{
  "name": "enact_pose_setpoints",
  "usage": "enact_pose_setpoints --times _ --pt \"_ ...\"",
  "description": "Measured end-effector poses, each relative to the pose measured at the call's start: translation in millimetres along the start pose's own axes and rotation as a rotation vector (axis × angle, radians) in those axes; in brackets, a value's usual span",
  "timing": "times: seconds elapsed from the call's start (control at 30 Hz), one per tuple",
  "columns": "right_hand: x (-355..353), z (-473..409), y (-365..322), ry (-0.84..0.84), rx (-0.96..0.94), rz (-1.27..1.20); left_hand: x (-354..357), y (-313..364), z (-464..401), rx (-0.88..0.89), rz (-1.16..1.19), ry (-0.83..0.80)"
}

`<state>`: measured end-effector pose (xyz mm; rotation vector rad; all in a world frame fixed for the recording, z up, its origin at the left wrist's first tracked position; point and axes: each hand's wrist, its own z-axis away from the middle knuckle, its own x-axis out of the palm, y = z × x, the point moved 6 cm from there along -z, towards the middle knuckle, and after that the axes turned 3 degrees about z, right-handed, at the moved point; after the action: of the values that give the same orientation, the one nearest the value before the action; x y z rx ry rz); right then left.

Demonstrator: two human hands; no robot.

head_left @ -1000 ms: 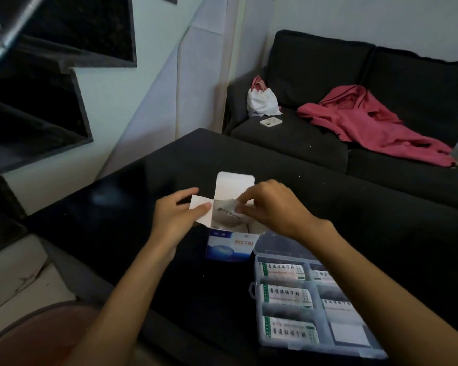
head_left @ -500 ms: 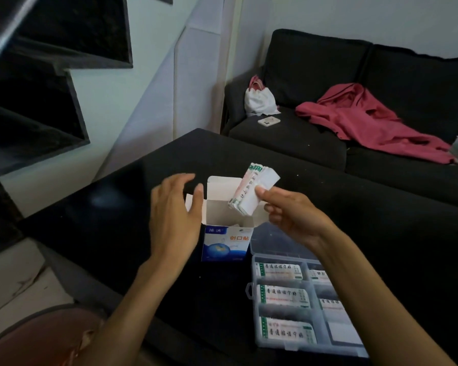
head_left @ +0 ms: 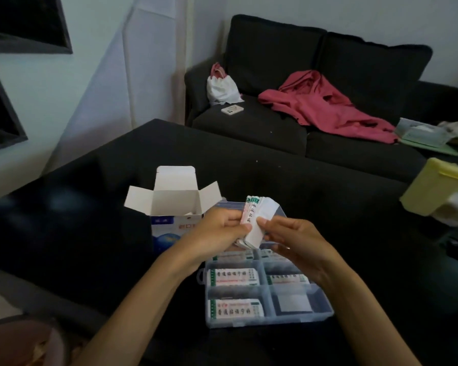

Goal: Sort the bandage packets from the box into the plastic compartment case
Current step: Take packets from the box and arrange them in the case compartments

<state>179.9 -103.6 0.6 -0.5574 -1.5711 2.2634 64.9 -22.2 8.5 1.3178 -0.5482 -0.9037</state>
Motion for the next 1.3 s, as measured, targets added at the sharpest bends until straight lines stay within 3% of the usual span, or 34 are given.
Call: enact_pose_setpoints --times 0.17,0.43,0.53,0.67,0.73,0.87,1.0,1.07,1.2,1.3 --pt "-23 -3 10 0.130 -0.042 0.008 20 -6 -12 -0.047 0.118 0.030" --pt "-40 -8 13 0.158 -0.082 -0.058 29 -10 -27 -0.132 0.217 0.094" --pt "-51 -4 4 0.264 -0.211 -0.026 29 -13 -28 -0.160 0.235 0.076" --pt "-50 9 -18 0.183 -0.563 0.161 27 -17 -27 -0.189 0.303 0.045" --pt "-43 8 -15 0.130 -0.609 0.312 26 -17 -26 -0.174 0.338 0.029" --pt "-35 -1 -7 0.191 -0.663 0.675 25 -16 -25 -0.160 0.389 0.018" --pt "-30 -1 -9 0.208 -0.702 0.765 23 -17 -26 -0.147 0.398 0.022" --pt "-29 -3 -6 0.202 -0.655 0.672 23 -16 -26 -0.142 0.403 0.025" --pt "-26 -5 -3 0.200 -0.520 0.244 24 -14 -23 -0.102 0.363 0.057" --pt "-28 -4 -2 0.292 -0.502 0.204 26 -11 -23 -0.043 0.306 0.078"
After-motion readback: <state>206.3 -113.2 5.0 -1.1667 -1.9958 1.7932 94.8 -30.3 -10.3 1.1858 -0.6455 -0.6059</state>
